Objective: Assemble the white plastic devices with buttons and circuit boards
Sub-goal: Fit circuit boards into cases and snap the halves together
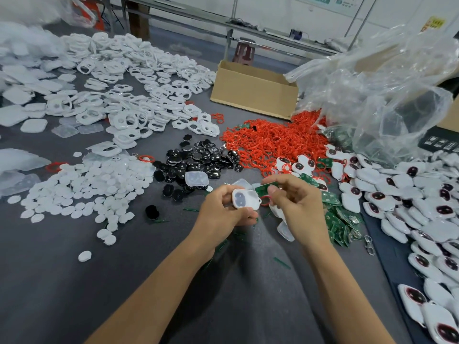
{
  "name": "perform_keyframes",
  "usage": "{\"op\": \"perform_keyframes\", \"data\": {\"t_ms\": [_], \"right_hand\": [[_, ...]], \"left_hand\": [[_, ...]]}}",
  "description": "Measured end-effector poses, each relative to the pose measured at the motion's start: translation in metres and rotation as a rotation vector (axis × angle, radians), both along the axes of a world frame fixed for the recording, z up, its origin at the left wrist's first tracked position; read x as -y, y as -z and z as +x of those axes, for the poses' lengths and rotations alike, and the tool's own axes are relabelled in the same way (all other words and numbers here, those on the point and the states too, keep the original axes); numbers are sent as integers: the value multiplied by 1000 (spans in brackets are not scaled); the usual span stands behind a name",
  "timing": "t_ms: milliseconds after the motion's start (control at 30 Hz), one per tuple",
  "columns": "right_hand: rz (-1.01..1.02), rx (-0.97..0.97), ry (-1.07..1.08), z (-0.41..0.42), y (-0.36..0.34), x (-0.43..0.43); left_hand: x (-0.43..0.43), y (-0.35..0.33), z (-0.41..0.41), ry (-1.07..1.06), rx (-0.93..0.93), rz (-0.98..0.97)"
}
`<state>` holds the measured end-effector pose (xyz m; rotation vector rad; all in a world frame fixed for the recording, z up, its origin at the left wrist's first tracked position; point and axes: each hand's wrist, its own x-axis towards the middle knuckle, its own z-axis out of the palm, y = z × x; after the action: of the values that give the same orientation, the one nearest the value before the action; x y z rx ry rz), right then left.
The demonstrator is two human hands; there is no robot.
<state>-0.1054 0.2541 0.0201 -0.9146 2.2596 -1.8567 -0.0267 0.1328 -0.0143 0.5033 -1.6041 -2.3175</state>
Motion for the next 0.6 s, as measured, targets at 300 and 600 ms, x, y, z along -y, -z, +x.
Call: {"op": "perform_keyframes", "data": {"t_ms": [300,600], "right_hand": [[-137,88,38,-1,12,-5],[-22,-56,-24,4,20,2]], "left_hand": [[1,2,-1,15,-7,38],[1,4,-2,94,-36,2]]}}
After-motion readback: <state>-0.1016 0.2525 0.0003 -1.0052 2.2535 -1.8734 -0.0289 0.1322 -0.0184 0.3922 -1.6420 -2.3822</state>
